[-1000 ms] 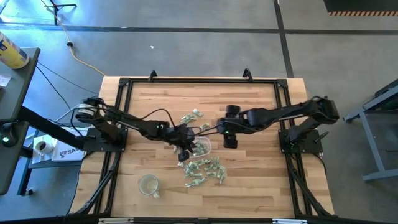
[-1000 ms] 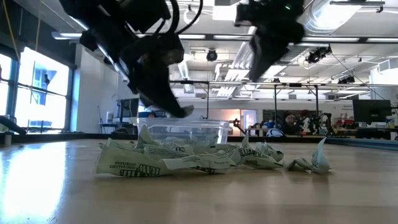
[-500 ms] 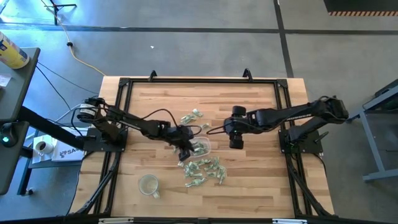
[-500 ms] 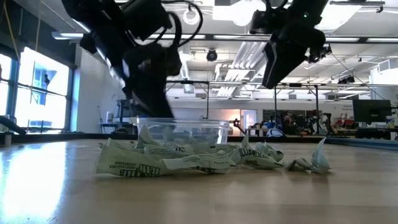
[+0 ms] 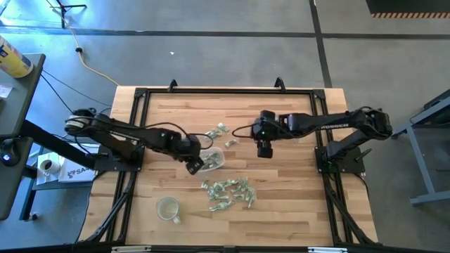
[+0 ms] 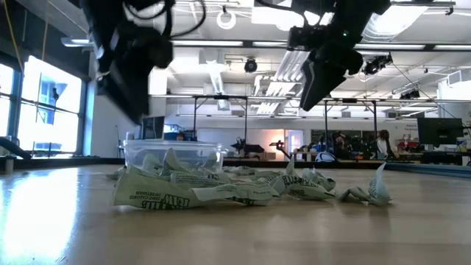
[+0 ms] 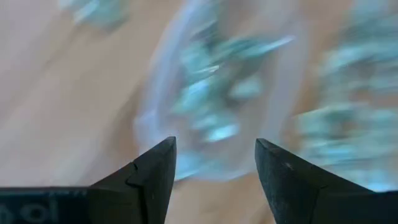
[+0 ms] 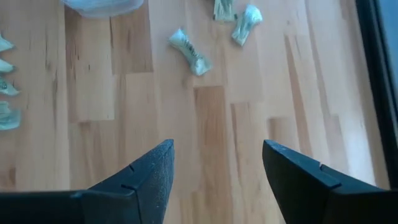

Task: Pick and place Stevia / Truvia into bins
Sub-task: Adjust the transparent container

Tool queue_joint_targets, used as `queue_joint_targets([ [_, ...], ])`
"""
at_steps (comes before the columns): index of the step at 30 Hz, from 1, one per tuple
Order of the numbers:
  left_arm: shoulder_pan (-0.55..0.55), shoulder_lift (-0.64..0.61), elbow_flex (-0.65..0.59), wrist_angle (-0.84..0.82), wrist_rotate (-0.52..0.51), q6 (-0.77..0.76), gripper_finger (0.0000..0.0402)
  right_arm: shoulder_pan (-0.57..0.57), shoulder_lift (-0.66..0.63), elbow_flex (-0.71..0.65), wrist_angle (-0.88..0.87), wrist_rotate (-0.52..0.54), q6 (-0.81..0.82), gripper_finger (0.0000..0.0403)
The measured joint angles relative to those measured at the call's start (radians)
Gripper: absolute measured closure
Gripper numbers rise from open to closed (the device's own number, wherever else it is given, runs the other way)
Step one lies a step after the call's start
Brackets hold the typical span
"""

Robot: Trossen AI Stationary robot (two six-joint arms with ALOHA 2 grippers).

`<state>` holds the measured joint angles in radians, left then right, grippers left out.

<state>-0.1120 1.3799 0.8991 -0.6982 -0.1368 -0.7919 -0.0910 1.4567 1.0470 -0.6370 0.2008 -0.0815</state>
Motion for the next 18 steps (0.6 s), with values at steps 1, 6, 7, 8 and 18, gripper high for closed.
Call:
queue_joint_targets([
  [1,0.000,0.002,-0.009,-0.027,-0.020,-0.025,0.0149,-0.011,0.002,0.000,0.015,-0.007,-0.013,0.0169],
  [6,0.007,0.000,-0.054,-0.072,-0.077,-0.118,0.0160,-0.070,0.028,-0.001,0.036,-0.064,-0.024,0.0169],
  [7,0.007,-0.006,-0.061,-0.070,-0.102,-0.131,0.0166,-0.077,0.034,-0.001,0.034,-0.071,-0.025,0.0169],
  [8,0.007,-0.010,-0.066,-0.065,-0.125,-0.133,0.0172,-0.083,0.039,-0.001,0.033,-0.076,-0.026,0.0169],
  [18,0.077,-0.016,-0.193,0.046,-0.030,-0.148,0.0248,-0.093,0.094,-0.001,0.053,-0.106,-0.076,0.0170],
])
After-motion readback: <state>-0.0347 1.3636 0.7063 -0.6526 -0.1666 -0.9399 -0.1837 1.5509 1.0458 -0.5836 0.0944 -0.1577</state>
